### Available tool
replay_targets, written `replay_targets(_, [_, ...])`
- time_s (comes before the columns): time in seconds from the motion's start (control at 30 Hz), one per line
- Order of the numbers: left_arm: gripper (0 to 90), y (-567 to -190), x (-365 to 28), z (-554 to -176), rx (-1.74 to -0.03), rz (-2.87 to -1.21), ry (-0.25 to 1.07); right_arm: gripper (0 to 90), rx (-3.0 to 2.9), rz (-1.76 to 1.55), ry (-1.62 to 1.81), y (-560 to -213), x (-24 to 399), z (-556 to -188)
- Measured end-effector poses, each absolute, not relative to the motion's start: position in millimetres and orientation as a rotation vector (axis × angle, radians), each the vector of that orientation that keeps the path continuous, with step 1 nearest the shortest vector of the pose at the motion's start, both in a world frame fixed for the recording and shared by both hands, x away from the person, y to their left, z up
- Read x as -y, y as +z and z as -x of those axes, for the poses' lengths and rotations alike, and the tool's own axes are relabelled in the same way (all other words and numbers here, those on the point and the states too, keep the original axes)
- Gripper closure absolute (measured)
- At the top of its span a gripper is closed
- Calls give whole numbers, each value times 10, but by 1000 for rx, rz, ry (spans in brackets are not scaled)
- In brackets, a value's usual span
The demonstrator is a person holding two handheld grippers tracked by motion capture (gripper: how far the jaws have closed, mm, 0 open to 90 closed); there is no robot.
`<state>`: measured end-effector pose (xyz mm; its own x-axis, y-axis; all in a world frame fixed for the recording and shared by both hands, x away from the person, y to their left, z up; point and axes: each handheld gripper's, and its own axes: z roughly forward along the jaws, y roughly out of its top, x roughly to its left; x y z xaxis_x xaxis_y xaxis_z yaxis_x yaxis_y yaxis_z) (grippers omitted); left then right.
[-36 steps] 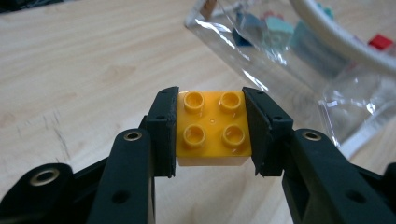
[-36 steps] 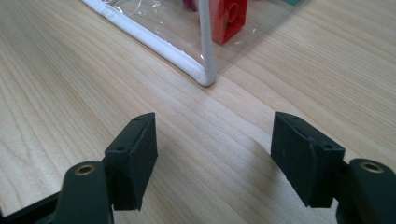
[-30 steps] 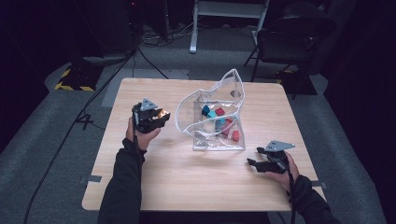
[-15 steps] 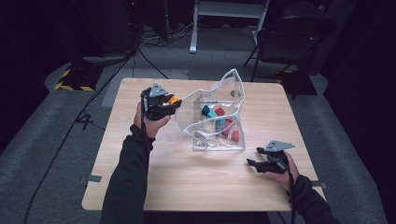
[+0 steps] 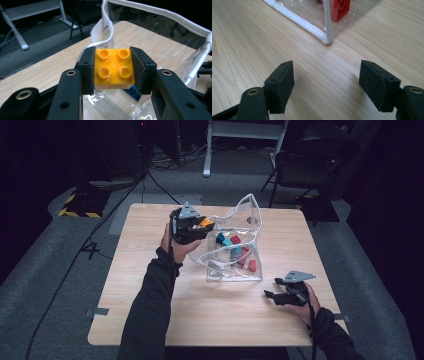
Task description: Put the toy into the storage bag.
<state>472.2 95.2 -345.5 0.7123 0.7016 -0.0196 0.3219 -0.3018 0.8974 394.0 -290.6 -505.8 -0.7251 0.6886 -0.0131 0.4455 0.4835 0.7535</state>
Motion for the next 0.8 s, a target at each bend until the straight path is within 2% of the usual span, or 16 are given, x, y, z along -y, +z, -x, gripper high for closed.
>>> replay_targets(0.47, [587,-3539,-551,-4769,-743,-1950,413,293,-2407,-928,1082,-5056,2893,-3916])
replay_targets(0.7, [585,-3579,-476,-4771,-736,-1960,405,292,-2404,-927,1081,-5056,2892,-3914])
replay_targets(0.8, [538,-3572,-463,-4767,-747,-1965,418,294,-2405,-928,1080,-5055,2893,-3914])
